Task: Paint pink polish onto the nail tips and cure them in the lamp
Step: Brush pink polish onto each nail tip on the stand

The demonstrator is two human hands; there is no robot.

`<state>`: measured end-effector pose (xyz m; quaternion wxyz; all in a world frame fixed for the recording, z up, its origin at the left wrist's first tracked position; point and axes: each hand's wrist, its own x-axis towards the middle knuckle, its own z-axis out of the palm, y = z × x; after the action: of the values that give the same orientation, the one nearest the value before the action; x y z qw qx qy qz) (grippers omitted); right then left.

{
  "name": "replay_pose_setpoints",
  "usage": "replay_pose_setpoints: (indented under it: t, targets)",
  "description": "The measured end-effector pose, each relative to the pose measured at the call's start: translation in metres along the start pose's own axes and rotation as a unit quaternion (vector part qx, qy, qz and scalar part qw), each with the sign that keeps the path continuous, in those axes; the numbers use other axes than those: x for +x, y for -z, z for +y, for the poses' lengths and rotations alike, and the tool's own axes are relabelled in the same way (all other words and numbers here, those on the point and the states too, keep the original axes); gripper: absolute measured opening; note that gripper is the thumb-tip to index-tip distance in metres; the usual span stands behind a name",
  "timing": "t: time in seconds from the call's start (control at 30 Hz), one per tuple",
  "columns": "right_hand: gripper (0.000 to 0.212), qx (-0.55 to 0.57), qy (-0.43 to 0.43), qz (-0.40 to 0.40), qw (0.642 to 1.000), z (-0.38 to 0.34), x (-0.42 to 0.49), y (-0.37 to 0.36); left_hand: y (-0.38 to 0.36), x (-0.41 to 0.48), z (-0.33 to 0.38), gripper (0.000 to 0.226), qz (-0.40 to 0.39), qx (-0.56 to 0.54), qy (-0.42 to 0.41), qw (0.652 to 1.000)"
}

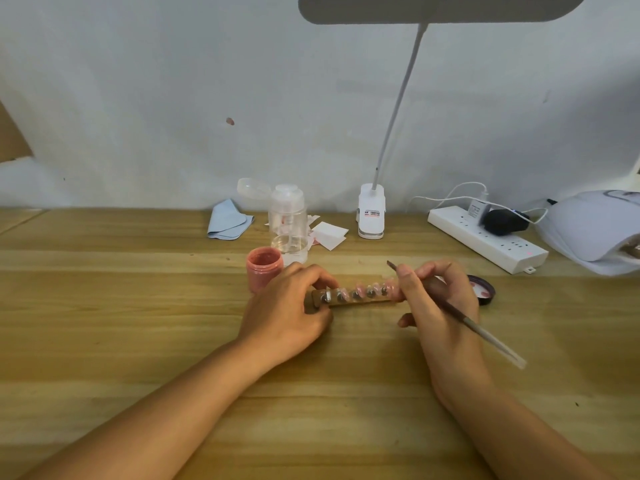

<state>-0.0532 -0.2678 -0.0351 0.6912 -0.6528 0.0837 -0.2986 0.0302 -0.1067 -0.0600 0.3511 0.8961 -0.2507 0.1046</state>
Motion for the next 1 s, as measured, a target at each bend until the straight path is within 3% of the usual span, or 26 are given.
replay_pose_setpoints:
  t: [0.17,0.43,0.87,1.0]
  targets:
    - [0.009,-0.002,-0.039,0.004,0.999,0.003,0.002,0.002,-0.002,0.0,0.0,0.029,-0.003,-0.002,-0.006,1.0]
    - [0.008,-0.004,-0.061,0.147,0.987,0.009,0.016,0.015,-0.002,0.001,-0.003,0.03,-0.002,-0.013,-0.014,1.0]
    - [0.007,-0.028,-0.078,0.118,0.99,0.014,0.021,0.015,-0.003,0.004,-0.009,0.024,-0.008,-0.053,0.005,0.999]
    - [0.017,-0.014,-0.056,0.111,0.992,0.017,0.02,0.014,-0.004,0.005,-0.01,0.017,-0.011,-0.05,0.024,0.998]
